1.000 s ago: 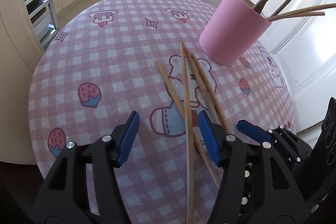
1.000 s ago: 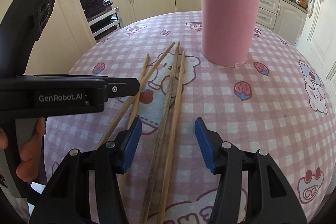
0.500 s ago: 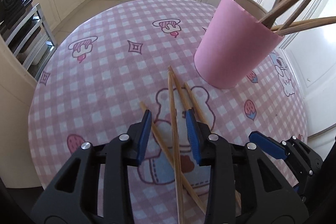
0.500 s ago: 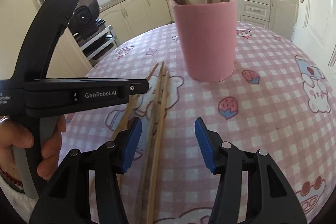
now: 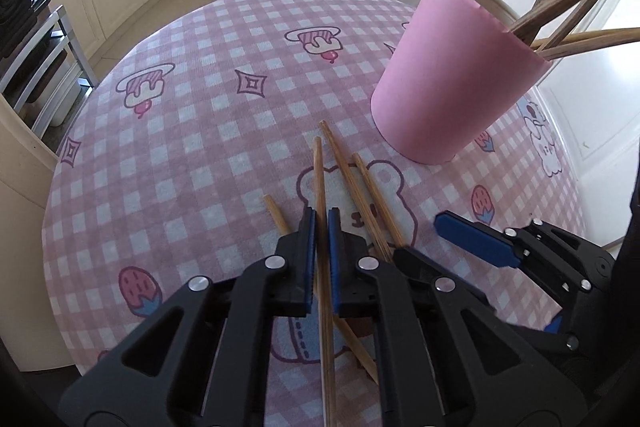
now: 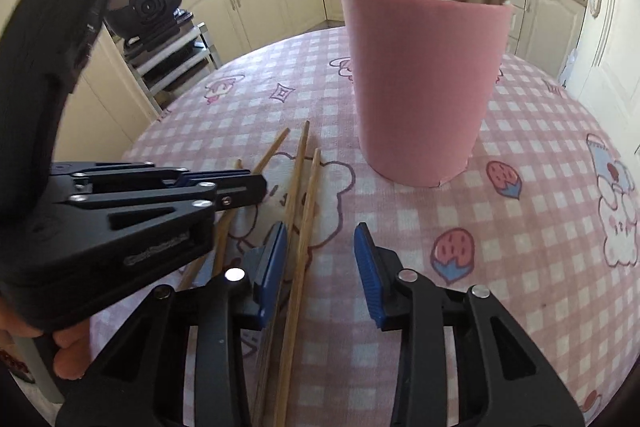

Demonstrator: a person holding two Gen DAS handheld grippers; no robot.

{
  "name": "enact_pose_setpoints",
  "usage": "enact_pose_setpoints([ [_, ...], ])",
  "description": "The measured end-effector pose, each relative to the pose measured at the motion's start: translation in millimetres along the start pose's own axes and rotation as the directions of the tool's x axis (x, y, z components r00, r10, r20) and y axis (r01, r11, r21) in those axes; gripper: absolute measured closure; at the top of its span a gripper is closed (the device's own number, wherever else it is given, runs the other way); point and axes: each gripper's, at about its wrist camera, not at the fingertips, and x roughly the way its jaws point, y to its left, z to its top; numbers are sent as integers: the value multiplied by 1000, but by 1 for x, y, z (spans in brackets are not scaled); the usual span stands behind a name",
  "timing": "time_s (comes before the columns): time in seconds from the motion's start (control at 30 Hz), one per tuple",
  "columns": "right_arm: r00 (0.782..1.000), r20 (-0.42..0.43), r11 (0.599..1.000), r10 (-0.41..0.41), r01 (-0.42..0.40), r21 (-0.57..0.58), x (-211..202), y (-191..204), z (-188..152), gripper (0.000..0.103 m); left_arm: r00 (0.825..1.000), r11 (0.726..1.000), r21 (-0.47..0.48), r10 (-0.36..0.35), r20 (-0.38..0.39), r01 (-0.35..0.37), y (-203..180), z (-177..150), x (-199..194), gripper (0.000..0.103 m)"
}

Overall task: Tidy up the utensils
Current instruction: 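Close the left tool on one chopstick while the right tool closes on another, then lift both held chopsticks upright and carry them above the pink cup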

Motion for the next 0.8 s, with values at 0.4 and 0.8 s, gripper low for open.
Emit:
enact_pose_setpoints([
  [0.4,1000,6,1000,13,-13,-7,7,5,13,99,994,998,0,-63,87,63,6,-6,-54,97],
  [0.8,957,261,990,129,-141,26,-87,13,11,99,968,994,27,-109,225,105,-2,-17,-134,97],
])
